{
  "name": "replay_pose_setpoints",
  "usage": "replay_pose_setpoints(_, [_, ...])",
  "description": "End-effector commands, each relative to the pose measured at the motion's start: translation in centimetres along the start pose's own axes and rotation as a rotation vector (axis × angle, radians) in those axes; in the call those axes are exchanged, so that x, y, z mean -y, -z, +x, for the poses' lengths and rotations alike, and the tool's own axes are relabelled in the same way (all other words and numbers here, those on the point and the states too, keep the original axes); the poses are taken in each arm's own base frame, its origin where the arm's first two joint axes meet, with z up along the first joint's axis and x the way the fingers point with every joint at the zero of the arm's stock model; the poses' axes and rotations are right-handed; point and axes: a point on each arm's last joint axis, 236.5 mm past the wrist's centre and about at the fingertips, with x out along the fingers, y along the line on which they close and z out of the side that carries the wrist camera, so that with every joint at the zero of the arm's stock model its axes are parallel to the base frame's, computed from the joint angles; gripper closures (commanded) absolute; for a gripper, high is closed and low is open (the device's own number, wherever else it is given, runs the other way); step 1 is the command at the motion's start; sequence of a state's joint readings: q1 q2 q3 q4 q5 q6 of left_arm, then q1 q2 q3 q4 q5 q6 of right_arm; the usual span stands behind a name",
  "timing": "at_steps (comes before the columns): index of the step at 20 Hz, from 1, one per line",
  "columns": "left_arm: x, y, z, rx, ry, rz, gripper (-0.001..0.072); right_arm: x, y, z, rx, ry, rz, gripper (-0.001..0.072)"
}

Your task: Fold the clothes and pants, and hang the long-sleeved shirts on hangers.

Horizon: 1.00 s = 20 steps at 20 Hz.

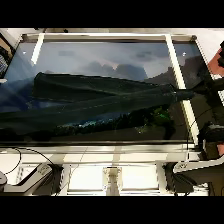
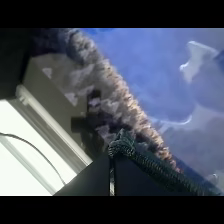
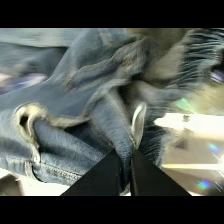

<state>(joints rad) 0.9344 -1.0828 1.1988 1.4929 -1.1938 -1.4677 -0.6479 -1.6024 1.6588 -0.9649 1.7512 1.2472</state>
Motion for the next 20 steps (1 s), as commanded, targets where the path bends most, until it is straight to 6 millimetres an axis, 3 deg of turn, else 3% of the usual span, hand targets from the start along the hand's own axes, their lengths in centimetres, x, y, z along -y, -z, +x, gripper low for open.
replay_pose_setpoints(1, [0.5, 0.9, 2.2, -0.083, 0.011, -0.003, 0.0674, 2.8, 2.0, -0.9, -0.047, 0.173, 0.092, 0.067])
replay_pose_setpoints(5, [5.7, 4.8, 6.2, -0.295, 0.128, 0.162, 0.0652, 3.4, 4.9, 3.2, -0.19, 0.194, 0.099, 0.067])
replay_pose_setpoints(6, [6.8, 5.4, 7.0, -0.324, 0.141, 0.199, 0.0555, 4.2, 5.7, 3.8, -0.22, 0.223, 0.109, 0.067])
replay_pose_setpoints(10, [9.6, 7.1, 8.9, -0.391, 0.18, 0.334, 0.0354, 6.6, 7.8, 4.0, -0.291, 0.296, 0.146, 0.067])
replay_pose_setpoints(11, [9.8, 7.5, 9.4, -0.409, 0.184, 0.343, 0.0333, 6.7, 7.9, 4.0, -0.292, 0.3, 0.147, 0.067])
replay_pose_setpoints(13, [8.8, 8.6, 9.9, -0.467, 0.157, 0.392, 0.0331, 6.7, 7.9, 4.1, -0.291, 0.299, 0.146, 0.067])
replay_pose_setpoints(16, [4.4, 10.6, 9.4, -0.584, 0.066, 0.541, 0.0331, 6.8, 7.7, 4.1, -0.282, 0.302, 0.145, 0.067])
replay_pose_setpoints(20, [2.6, 13.9, 9.6, -0.679, 0.13, 0.549, 0.0331, 6.7, 7.6, 4.1, -0.28, 0.299, 0.15, 0.067])
